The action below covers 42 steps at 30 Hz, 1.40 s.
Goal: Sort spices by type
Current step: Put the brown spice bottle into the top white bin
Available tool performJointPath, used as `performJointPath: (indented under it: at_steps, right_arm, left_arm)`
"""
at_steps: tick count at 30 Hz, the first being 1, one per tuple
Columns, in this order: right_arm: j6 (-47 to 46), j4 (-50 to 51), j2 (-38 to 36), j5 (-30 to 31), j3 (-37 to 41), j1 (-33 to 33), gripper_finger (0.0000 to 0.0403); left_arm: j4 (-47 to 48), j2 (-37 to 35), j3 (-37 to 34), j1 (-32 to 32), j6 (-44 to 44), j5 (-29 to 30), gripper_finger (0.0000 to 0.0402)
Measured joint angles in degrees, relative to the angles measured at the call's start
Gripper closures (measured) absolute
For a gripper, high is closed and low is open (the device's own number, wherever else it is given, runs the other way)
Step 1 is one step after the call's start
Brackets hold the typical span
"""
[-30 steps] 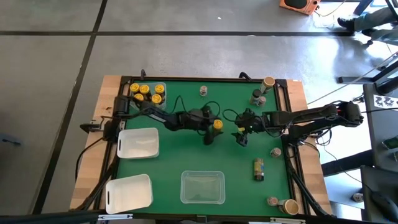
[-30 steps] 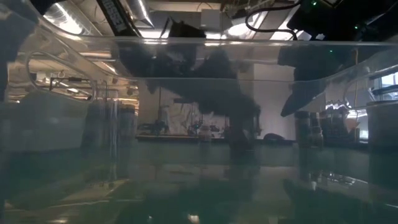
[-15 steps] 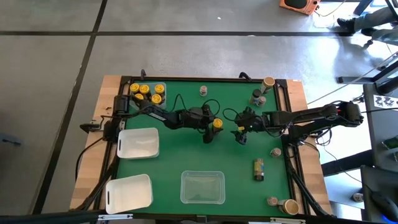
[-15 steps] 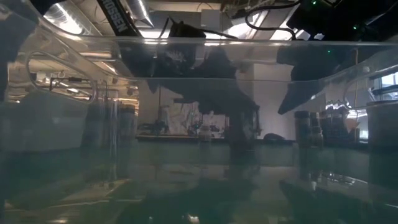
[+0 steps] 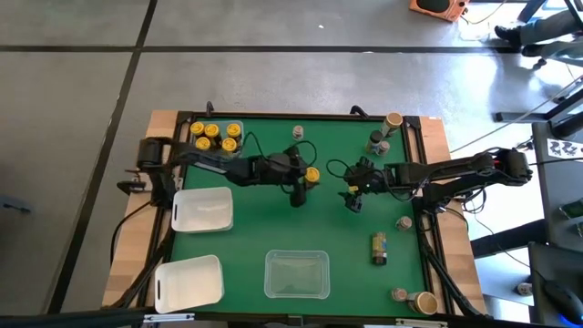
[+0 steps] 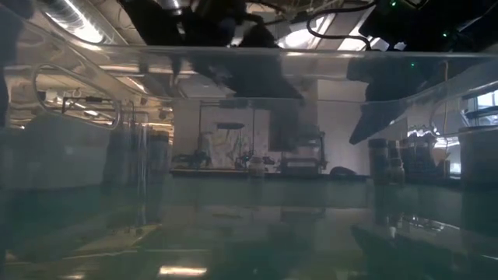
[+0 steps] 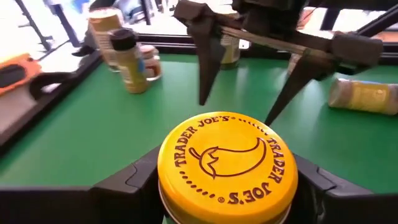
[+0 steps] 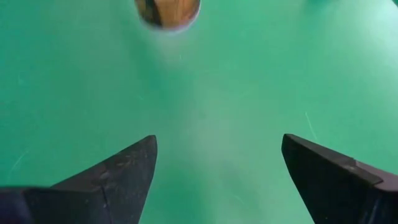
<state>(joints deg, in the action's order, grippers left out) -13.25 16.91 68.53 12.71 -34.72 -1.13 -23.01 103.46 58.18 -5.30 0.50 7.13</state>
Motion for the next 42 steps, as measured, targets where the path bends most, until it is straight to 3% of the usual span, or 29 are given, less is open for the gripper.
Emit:
performJointPath:
  at_steps: [5,12,16,23,33,42]
  right_arm:
    - [0.2,0.2,0.0,-0.1,0.0,0.0,0.0061]
    - [1.6,-1.3,0.0,2.6,0.0,-0.1,0.0061]
    - [4.8,-3.4,0.0,3.8,0.0,-0.2,0.0061]
    - [10.1,-8.1,0.0,4.9,0.0,-2.4,0.0061]
    - [19.7,-12.6,0.0,4.8,0.0,-8.1,0.0061]
    - [19.8,-12.5,0.0,4.7,0.0,-9.0,0.0061]
  left_arm:
    - [0.8,-9.6,-6.2,1.4,2.6,0.9,0.0183]
    - [1.8,-21.5,-17.0,1.6,0.0,8.7,0.0184]
    - [8.7,-27.1,-20.2,1.6,-3.8,11.9,0.0182]
    - [35.6,-38.4,-16.9,0.7,-12.4,13.8,0.0181]
    - [50.3,-51.1,-16.6,0.8,-23.5,26.9,0.0179]
    - [64.8,-55.1,-16.6,0.3,-38.7,31.7,0.0179]
